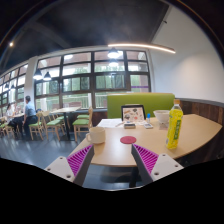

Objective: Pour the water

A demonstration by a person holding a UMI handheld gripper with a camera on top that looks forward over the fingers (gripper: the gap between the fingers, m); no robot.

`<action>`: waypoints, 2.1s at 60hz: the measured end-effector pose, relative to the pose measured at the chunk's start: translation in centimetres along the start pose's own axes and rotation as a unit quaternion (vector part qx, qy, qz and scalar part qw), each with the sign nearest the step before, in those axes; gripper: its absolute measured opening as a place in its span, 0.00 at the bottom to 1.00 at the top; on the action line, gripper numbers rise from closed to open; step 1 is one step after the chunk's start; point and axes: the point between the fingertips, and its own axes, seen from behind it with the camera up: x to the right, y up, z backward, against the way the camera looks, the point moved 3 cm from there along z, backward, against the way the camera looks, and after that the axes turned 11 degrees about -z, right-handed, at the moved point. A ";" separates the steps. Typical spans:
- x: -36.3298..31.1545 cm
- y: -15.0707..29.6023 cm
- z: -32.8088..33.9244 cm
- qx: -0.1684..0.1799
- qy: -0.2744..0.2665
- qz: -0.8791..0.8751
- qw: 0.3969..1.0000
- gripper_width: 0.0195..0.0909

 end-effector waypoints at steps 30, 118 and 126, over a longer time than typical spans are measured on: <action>12.8 4.3 -2.7 0.044 -0.083 0.043 0.995 0.86; 0.6 13.1 -26.0 -0.008 -0.131 0.866 0.483 0.10; -0.6 11.1 -26.9 -0.017 -0.119 0.902 0.416 0.10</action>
